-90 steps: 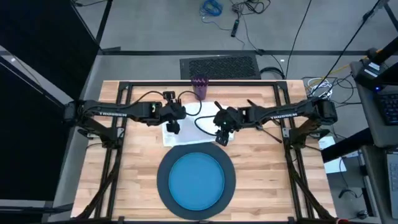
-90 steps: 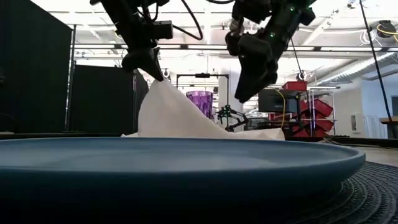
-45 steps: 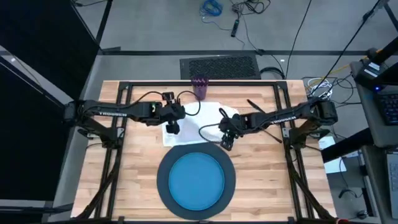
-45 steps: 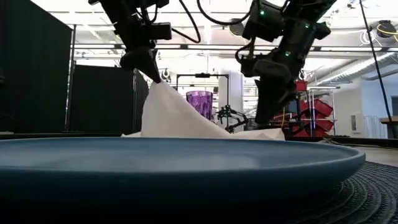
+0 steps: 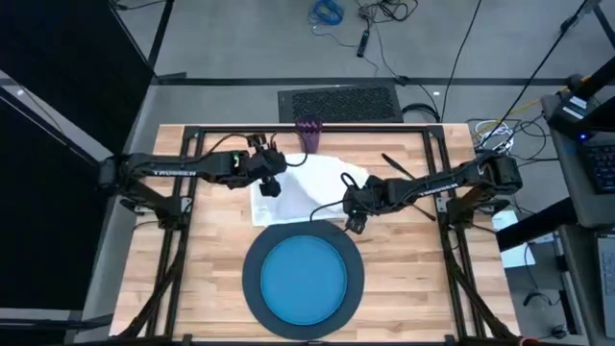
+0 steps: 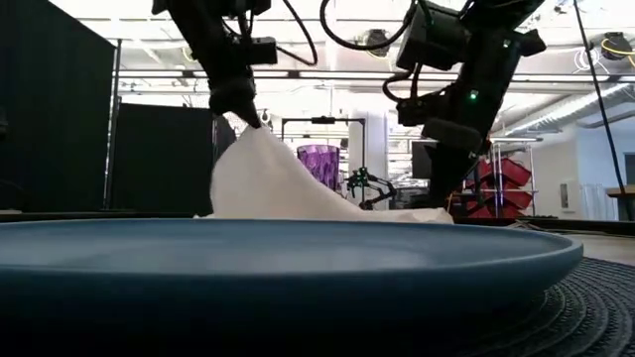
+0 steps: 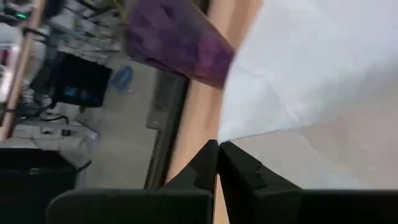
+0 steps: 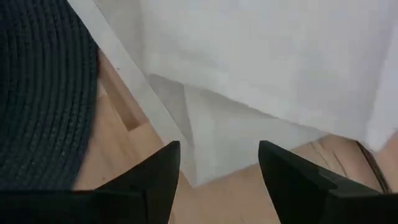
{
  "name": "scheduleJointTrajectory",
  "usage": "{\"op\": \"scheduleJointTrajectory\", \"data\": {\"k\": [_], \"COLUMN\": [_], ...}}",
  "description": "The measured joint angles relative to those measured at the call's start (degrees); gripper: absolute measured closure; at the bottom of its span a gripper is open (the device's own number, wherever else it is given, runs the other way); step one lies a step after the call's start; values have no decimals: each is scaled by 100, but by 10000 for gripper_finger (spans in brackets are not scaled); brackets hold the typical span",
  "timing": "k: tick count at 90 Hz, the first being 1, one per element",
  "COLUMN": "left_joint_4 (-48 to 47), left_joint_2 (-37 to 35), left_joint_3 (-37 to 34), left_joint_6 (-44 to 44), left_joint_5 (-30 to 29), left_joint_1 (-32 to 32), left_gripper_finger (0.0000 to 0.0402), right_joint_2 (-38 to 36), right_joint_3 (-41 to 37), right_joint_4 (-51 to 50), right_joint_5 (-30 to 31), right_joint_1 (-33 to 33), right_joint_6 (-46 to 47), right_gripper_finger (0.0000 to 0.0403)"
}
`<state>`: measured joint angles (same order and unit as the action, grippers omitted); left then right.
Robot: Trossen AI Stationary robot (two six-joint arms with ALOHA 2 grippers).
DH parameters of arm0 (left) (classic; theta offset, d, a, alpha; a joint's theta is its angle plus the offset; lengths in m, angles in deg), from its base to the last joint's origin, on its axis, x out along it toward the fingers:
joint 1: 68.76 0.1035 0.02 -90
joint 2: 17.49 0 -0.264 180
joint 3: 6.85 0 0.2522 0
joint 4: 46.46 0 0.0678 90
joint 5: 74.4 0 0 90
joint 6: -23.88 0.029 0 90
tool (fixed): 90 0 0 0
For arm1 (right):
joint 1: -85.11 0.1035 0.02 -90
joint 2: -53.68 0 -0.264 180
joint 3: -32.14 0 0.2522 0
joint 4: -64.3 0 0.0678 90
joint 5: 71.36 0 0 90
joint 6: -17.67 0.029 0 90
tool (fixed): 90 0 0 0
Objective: Set table place
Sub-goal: Fold the white table napkin on the table
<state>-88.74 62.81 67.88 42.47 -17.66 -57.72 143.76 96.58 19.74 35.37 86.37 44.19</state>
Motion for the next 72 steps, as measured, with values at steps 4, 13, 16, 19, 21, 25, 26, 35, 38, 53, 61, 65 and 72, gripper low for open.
{"op": "scheduleJointTrajectory", "data": {"k": [4, 13, 16, 19, 21, 25, 26, 35, 38, 53, 61, 65, 72], "left_joint_4": [90, 116, 66, 25, 26, 50, 51, 60, 58, 58, 58, 57, 58], "left_joint_2": [-67, -89, -87, -86, -86, -86, -86, -86, -86, -86, -86, -86, -86], "left_joint_3": [2, 2, 2, 2, 2, 2, 2, 2, 2, 2, 2, 2, 2], "left_joint_6": [88, 145, 140, 134, 128, 123, 124, 124, 122, 118, 75, 23, -22], "left_joint_5": [-1, 0, 15, 44, 81, 133, 134, 173, 173, 173, 186, 245, 324], "left_joint_1": [32, 96, 112, 126, 132, 131, 130, 125, 125, 126, 125, 125, 125], "left_gripper_finger": [402, 402, 402, 402, 402, 402, 402, 402, 402, 402, 402, 402, 402], "right_joint_2": [1, 24, 35, 35, 35, 35, 35, 35, 35, 35, 35, 35, 52], "right_joint_3": [-51, -213, -266, -328, -357, -411, -417, -435, -435, -435, -435, -435, -435], "right_joint_4": [3, 179, 196, 234, 262, 416, 434, 534, 567, 575, 576, 574, 580], "right_joint_5": [-9, -23, -26, -26, -20, 0, 0, 14, 16, 159, 164, 164, 164], "right_joint_1": [0, 0, 0, 0, 0, 0, 0, 0, 0, -2, -11, -15, -14], "right_joint_6": [0, 43, 60, 72, 75, 80, 81, 82, 76, 70, 78, 79, 81], "right_gripper_finger": [200, 200, 200, 200, 200, 200, 200, 200, 200, 200, 200, 202, 212]}}
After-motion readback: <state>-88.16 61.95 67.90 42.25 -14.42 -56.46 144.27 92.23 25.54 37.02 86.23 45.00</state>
